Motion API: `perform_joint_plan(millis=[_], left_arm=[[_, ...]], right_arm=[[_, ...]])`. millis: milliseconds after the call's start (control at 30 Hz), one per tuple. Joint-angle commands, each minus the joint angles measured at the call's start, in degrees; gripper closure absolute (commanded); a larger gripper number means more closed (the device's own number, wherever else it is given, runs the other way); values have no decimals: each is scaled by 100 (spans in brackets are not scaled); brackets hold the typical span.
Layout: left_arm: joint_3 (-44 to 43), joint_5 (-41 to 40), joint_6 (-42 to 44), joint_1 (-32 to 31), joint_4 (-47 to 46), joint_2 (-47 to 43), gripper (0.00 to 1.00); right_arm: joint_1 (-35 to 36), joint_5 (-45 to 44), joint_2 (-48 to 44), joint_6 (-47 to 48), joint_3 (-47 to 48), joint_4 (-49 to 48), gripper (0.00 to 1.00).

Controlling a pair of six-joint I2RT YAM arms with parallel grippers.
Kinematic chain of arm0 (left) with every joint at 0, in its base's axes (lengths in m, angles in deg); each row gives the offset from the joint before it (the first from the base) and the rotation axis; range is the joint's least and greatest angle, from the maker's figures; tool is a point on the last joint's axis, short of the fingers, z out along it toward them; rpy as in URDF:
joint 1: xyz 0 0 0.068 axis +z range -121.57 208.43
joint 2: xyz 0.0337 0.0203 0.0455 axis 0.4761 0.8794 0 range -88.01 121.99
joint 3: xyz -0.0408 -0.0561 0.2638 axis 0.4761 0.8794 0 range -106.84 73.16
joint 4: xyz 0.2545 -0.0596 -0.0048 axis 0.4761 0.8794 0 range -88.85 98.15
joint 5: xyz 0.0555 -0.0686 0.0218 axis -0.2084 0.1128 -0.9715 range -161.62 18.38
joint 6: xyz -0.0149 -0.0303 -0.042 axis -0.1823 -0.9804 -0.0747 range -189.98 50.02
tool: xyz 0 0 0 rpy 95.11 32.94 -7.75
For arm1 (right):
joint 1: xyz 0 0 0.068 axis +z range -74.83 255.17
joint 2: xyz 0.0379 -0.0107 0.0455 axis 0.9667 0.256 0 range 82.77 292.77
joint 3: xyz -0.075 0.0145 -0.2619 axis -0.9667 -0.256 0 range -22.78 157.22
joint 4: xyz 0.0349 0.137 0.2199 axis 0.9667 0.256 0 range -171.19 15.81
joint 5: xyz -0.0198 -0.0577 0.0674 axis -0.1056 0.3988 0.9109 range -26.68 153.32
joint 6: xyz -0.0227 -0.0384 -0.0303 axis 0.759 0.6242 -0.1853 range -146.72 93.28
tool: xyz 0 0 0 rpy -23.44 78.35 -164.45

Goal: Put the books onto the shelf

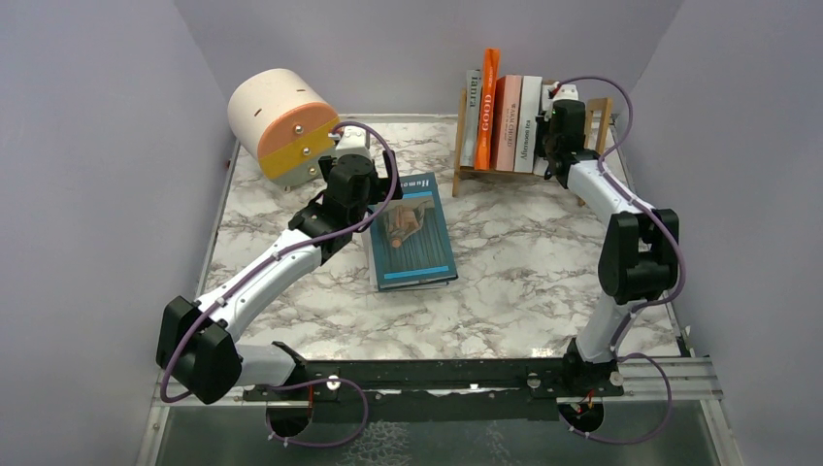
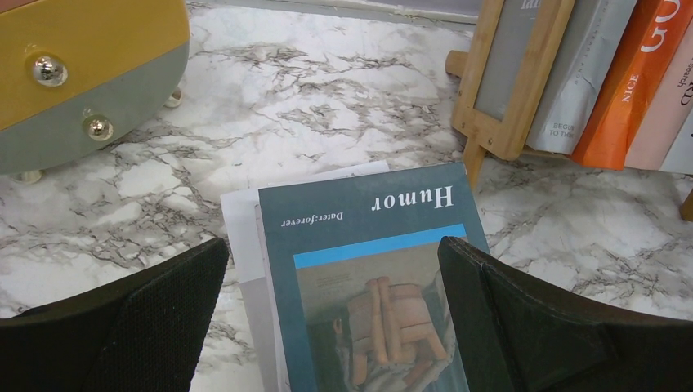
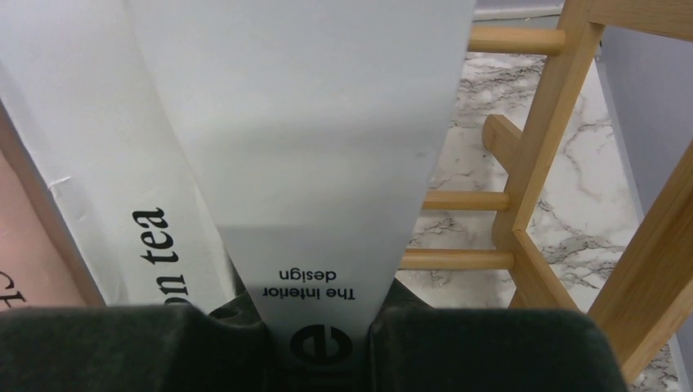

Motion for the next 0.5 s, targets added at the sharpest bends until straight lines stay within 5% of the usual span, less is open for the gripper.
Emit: perform_joint_plan(millis=[0,167,467], left_arm=[[-69,124,54,-6,-62,46,1],[-78,124,62,2,-62,77,1],[-138,138,63,1,-46,160,1]], right_arm=[[-37,247,183,34,237,-281,99],[-70,335,313,27,312,-302,95],[-109,538,129,-221,196,-326,58]])
